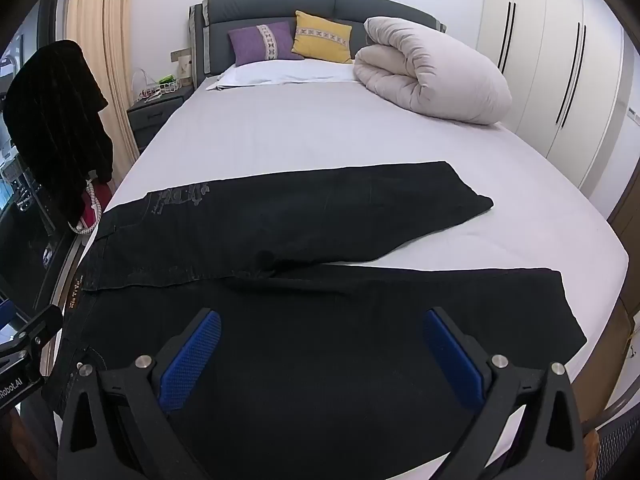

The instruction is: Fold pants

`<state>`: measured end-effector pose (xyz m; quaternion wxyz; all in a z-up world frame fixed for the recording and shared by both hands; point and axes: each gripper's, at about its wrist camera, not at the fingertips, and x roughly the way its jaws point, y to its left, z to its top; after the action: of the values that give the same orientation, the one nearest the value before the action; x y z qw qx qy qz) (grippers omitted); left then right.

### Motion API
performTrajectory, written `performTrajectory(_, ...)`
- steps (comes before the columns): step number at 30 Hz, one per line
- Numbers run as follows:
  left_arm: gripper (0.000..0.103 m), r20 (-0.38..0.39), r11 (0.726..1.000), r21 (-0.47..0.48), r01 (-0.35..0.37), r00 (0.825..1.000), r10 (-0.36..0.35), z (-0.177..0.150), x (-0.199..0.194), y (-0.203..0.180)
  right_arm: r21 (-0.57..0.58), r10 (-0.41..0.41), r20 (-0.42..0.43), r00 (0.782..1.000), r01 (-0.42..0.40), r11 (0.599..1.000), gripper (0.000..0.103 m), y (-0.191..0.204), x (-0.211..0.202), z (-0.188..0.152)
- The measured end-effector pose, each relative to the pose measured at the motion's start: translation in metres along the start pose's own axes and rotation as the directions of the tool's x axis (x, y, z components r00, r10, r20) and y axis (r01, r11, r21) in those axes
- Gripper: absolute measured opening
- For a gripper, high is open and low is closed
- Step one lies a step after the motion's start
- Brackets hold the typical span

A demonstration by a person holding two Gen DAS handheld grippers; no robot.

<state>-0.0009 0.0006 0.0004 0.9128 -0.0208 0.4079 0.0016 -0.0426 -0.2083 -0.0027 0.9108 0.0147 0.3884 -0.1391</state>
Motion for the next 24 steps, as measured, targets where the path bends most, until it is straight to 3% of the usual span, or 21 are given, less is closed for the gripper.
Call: performTrajectory(24,0.103,-0.018,1.0,0.009,-0.007,1.0,0.008,0.001,0.0006,-0.0007,-0.006,0.023,-0.023,0.999,-0.023,1.0,0.103,0.0048,0.0055,-0.0068)
